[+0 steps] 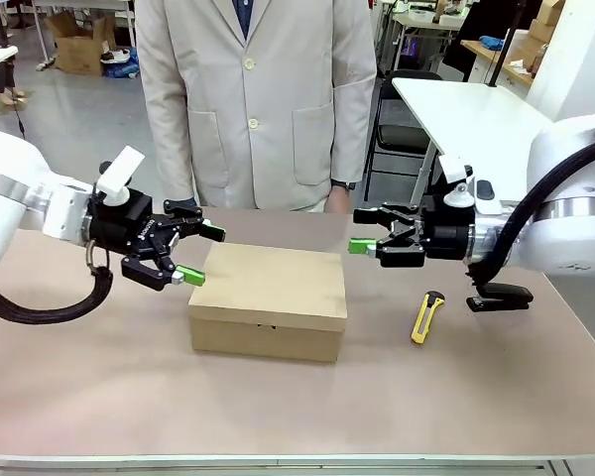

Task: Pack the item into the box.
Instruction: Close the Mailer Box.

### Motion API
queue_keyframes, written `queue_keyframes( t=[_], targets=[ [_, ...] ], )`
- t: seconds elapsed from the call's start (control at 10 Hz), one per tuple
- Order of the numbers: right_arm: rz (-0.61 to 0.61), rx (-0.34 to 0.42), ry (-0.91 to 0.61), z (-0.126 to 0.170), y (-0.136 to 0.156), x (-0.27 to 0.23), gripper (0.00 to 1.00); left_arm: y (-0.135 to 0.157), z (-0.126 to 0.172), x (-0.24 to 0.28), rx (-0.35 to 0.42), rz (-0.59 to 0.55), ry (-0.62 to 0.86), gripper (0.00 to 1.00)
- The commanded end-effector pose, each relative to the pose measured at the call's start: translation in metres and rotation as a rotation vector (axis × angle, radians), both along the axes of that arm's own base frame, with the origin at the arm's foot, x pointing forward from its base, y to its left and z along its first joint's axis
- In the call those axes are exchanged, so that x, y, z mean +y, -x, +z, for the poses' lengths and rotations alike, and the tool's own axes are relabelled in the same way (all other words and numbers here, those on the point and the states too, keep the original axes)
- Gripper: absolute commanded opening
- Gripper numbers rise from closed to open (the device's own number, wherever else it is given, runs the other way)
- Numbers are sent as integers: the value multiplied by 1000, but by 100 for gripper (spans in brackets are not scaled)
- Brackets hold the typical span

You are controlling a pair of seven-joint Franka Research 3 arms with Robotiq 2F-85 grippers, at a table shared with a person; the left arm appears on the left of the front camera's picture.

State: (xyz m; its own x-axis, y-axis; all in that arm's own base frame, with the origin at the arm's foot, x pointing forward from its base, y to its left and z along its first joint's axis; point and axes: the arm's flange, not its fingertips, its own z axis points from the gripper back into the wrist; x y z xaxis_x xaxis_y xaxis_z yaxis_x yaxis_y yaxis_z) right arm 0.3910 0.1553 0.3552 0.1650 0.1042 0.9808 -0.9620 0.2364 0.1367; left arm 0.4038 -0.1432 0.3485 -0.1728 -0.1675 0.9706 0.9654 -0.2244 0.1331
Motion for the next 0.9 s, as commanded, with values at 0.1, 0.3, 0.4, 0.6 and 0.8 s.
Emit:
queue_keyframes(
  t=[0.1,0.3,0.4,0.6,0.8],
  targets=[
    [-126,470,-53,55,48,-83,100,38,55,70,497,-30,63,100],
    [-64,599,-73,72,77,-138,100,45,63,126,782,46,39,100],
    [24,647,-37,70,90,-162,100,48,62,154,894,179,74,100],
    [-11,716,-86,64,108,-208,100,54,46,202,1074,304,34,100],
    [-82,812,-164,49,113,-245,100,63,32,236,1212,317,-63,100]
  ],
)
